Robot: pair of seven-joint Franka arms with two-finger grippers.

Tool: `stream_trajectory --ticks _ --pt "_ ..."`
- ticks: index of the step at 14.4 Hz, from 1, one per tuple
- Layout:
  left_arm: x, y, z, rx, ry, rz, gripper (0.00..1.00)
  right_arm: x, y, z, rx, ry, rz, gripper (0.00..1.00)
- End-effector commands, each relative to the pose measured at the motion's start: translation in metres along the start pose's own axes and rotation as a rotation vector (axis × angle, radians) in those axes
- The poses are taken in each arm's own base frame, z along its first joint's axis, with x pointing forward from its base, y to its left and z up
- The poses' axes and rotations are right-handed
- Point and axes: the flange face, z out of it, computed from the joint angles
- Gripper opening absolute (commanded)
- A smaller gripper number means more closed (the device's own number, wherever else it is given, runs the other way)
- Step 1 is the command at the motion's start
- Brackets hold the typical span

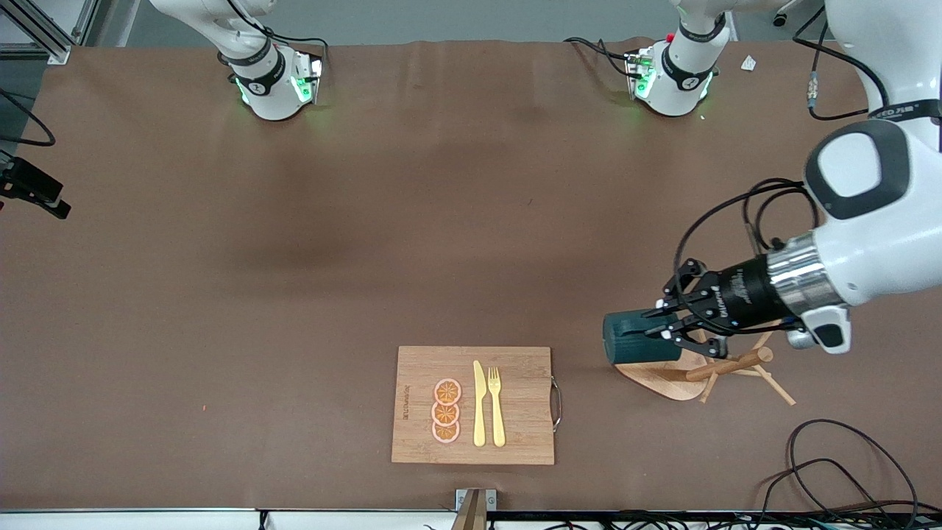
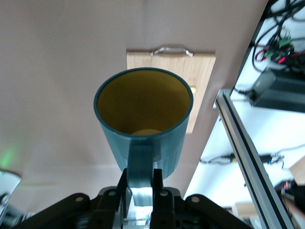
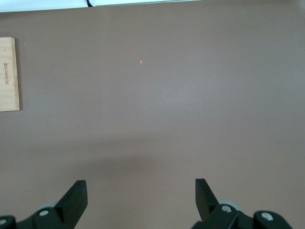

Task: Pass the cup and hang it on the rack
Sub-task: 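Carry the mug with the left gripper over the wooden rack, then lower the mug onto a rack peg with the left gripper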

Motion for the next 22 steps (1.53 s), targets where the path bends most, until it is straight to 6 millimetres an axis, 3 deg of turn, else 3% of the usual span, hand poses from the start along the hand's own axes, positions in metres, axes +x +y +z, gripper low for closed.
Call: stream_trajectory --ticks 1,4,10,18,22 --pt "0.015 -0.001 -0.017 0.009 -0.058 -0.005 0.0 -0.008 0.002 -0.003 -0.013 0.0 -0.01 1.0" --pt "0.044 0.008 -0.038 -0.02 -0.16 0.002 0.0 -0.008 0.001 -0.003 -0.011 0.0 -0.01 1.0" --pt "0.119 0.018 -0.031 0.027 -0.261 0.078 0.0 -0.008 0.001 -0.003 -0.013 0.0 -0.012 1.0" --pt "0.131 0.015 -0.022 0.069 -0.306 0.103 0.0 -0.008 0.002 -0.003 -0.013 0.0 -0.01 1.0" --pt "0.153 0.016 -0.024 0.063 -0.321 0.149 0.0 -0.008 0.002 -0.003 -0.013 0.0 -0.01 1.0"
